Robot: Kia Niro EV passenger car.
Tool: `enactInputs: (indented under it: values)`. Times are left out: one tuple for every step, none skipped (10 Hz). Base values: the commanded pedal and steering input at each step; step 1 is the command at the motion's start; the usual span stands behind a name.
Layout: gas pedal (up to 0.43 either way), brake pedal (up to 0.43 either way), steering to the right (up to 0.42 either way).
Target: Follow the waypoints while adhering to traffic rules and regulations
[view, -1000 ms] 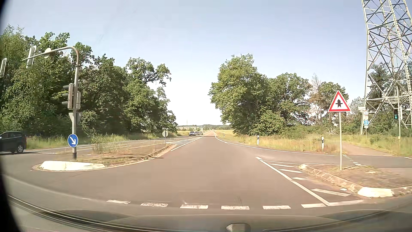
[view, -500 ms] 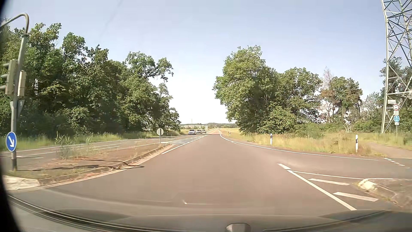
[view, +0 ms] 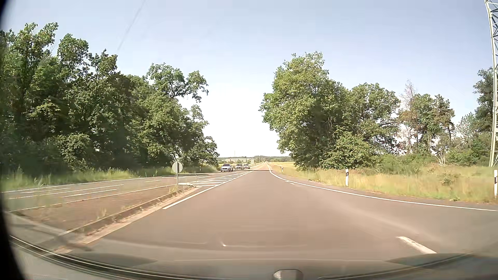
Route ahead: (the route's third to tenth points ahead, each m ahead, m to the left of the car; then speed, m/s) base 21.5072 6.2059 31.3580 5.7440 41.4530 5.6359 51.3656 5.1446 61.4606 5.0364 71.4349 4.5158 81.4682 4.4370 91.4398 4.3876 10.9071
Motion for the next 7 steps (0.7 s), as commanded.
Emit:
enactInputs:
  values:
    - [0.37,0.03,-0.002]
    - [0.37,0.03,0.0]
    - [0.37,0.03,0.001]
    - [0.37,0.03,0.002]
    - [0.37,0.03,0.002]
    - [0.37,0.03,0.002]
    - [0.37,0.03,0.002]
